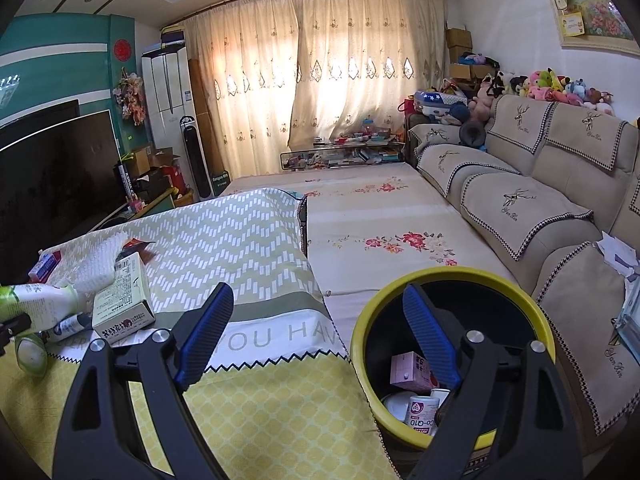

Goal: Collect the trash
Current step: 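Grasp the green-labelled juice bottle with the left tool, then carry the juice bottle with the left tool into the bin and release, then move the right tool to the white tea box and grasp it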

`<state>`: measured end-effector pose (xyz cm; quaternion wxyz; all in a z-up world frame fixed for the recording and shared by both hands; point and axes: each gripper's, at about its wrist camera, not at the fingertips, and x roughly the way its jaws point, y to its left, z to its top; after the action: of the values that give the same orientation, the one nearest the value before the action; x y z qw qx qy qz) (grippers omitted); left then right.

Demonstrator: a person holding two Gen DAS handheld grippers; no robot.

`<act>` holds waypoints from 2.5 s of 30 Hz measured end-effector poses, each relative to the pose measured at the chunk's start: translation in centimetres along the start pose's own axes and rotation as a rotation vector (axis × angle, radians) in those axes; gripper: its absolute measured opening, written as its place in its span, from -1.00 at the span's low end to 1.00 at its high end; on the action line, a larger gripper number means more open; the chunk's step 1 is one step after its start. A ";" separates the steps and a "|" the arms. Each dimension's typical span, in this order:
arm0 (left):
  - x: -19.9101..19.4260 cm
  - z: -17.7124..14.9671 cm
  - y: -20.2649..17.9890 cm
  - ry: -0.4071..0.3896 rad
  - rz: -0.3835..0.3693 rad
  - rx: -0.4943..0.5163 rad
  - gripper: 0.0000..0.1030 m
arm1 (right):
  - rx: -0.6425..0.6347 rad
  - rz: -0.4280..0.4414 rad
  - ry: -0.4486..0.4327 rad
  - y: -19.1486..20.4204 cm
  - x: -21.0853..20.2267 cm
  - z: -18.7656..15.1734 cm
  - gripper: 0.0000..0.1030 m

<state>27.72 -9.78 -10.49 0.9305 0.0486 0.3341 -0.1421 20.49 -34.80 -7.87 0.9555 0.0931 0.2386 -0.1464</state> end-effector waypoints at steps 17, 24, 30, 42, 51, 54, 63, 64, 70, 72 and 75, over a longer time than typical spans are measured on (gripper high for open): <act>-4.8 3.0 -1.7 -0.172 0.007 0.022 -0.02 | 0.008 0.008 0.002 0.1 0.1 -0.1 0.59; -6.6 4.0 -3.6 -0.218 -0.020 0.057 -0.01 | 0.025 0.023 -0.025 -0.1 -0.7 0.0 0.59; -7.6 5.2 -5.7 -0.230 -0.066 0.076 -0.01 | 0.042 0.022 -0.034 -1.8 -2.2 0.3 0.59; -6.6 7.1 -16.5 -0.196 -0.293 0.205 -0.01 | 0.065 -0.183 -0.094 -10.8 -8.4 -0.1 0.68; -1.4 8.3 -30.1 -0.102 -0.501 0.315 -0.01 | 0.162 -0.260 -0.064 -17.5 -9.5 -2.1 0.68; 0.7 8.4 -33.9 -0.059 -0.537 0.337 -0.01 | 0.189 -0.266 -0.053 -18.9 -9.4 -2.8 0.68; 4.1 7.6 -38.1 -0.011 -0.543 0.304 0.21 | 0.207 -0.260 -0.038 -20.1 -9.2 -3.2 0.68; 3.5 7.5 -37.0 -0.024 -0.533 0.300 0.22 | 0.208 -0.255 -0.035 -20.0 -9.1 -3.2 0.68; -1.8 6.3 -29.0 -0.116 -0.442 0.244 0.37 | 0.162 -0.176 -0.008 -16.9 -7.6 -2.9 0.68; -3.3 5.4 -26.1 -0.133 -0.397 0.225 0.39 | 0.129 -0.133 0.002 -14.8 -6.9 -2.6 0.68; -5.3 4.0 -21.2 -0.145 -0.314 0.174 0.43 | 0.093 -0.045 0.013 -11.5 -5.9 -2.0 0.68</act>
<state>19.95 -29.50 -3.91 0.9108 0.0658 0.2560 -0.3171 10.91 -43.66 -8.02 0.9450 0.1330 0.2399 -0.1784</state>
